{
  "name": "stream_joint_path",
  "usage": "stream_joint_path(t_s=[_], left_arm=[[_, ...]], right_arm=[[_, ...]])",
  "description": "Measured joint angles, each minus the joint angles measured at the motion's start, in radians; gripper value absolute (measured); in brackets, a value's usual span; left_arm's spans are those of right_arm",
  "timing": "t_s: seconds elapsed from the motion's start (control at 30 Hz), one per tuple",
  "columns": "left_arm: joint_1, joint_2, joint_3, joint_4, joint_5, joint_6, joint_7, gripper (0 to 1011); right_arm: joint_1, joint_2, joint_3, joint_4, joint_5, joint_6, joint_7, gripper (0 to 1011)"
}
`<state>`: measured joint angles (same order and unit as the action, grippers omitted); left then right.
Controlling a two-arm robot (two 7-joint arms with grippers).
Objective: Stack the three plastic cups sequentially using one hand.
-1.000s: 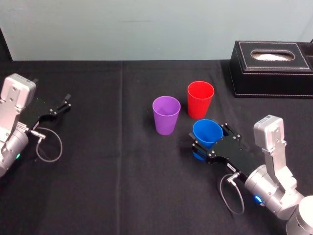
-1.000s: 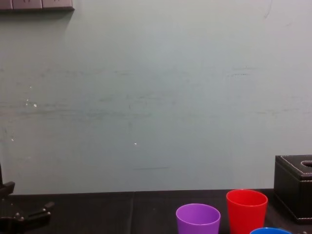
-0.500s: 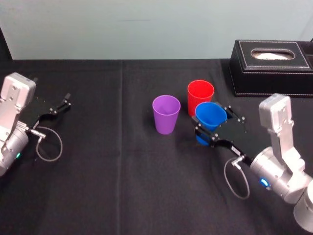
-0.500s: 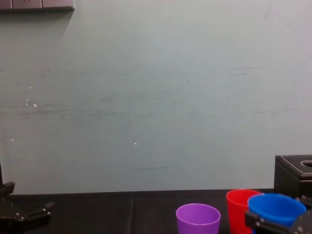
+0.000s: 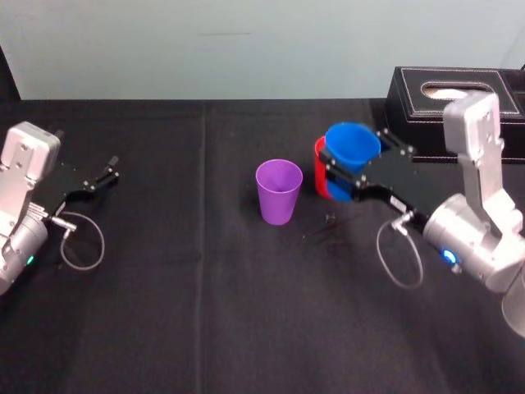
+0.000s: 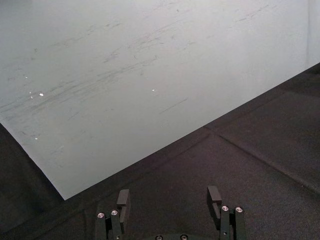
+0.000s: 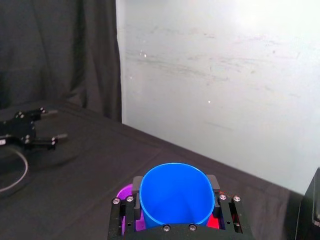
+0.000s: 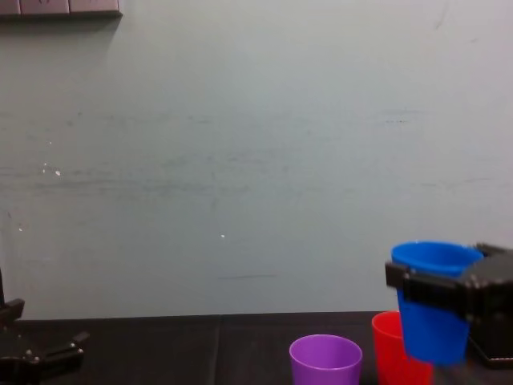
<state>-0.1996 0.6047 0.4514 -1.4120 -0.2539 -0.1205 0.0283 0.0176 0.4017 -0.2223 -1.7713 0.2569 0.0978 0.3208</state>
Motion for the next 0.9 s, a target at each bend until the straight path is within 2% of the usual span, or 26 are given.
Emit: stream_joint_path(t_s=[0.17,0.37,0.63,0.9], left_arm=[[0.0,0.0,0.0,0.0,0.0,0.0,0.0,1005],[0.0,0.0,0.0,0.0,0.0,0.0,0.0,1005],[0.0,0.0,0.0,0.0,0.0,0.0,0.0,1005],[0.0,0.0,0.0,0.0,0.0,0.0,0.0,1005]], right_arm=[[0.054,-0.01,-0.001,0.028,0.009,0.016,0.0,760],[0.117,-0.029,-0.004,0.093,0.023,0.018,-0.002,760],[0.194,-0.058,-0.019,0.206,0.015,-0.027,-0.006,760],[0.241,-0.079,-0.036,0.287,-0.003,-0.058,-0.006,760]])
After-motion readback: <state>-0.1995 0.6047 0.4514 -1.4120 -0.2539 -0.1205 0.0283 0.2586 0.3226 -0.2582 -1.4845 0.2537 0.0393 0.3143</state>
